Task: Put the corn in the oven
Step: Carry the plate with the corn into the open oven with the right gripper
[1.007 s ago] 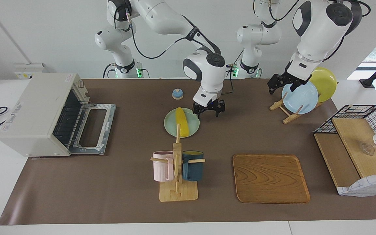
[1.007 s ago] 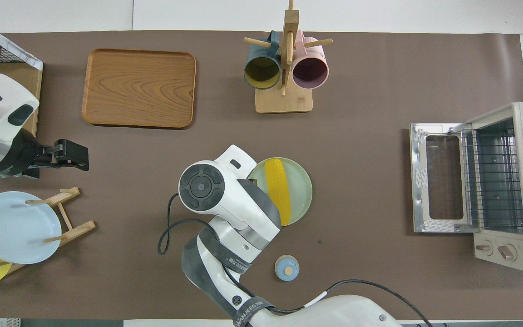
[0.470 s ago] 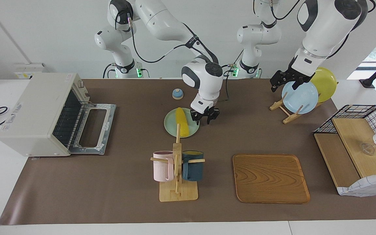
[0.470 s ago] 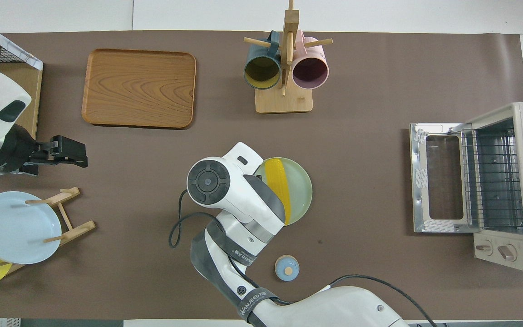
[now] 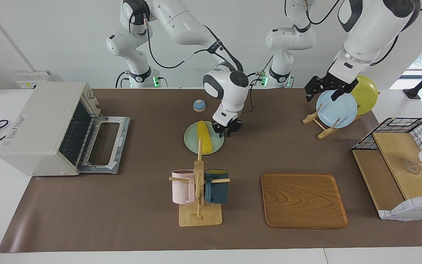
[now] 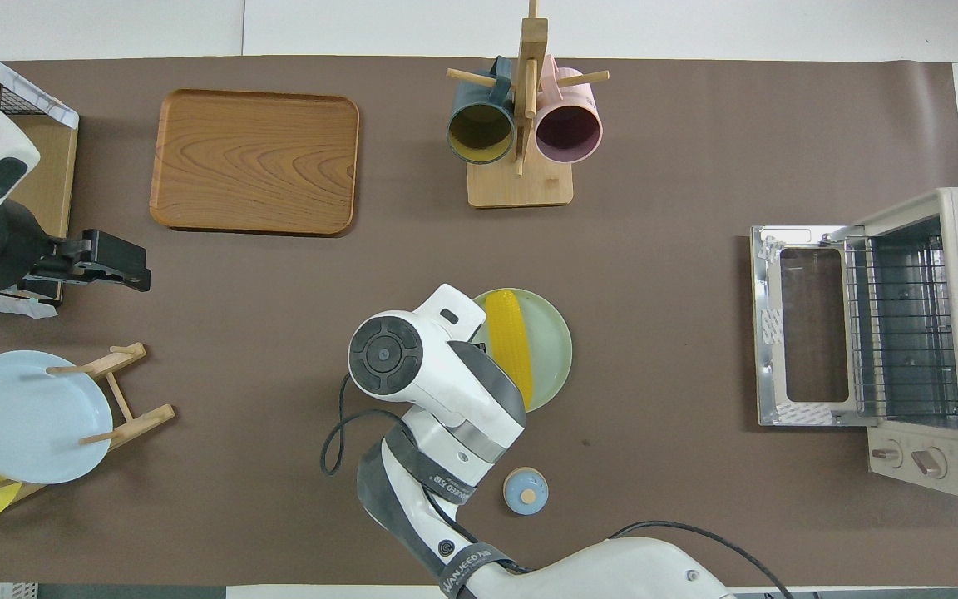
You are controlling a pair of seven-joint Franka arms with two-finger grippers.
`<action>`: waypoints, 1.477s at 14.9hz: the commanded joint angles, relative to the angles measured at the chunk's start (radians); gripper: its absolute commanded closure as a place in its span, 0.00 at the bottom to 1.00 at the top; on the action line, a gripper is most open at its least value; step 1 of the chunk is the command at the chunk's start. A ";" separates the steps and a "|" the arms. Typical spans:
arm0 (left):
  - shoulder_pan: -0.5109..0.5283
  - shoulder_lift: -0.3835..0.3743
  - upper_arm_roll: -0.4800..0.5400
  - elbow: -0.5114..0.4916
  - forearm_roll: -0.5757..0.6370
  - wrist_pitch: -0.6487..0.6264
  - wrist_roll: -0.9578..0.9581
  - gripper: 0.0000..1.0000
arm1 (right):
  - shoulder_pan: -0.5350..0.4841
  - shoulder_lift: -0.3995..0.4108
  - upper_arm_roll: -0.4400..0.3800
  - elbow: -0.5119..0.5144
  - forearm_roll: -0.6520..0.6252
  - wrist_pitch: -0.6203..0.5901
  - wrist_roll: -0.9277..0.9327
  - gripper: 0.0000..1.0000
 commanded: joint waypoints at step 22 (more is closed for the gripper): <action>0.035 -0.006 -0.008 0.007 0.016 -0.026 0.013 0.00 | -0.637 -0.501 -0.004 -0.372 -0.149 -0.315 -0.656 1.00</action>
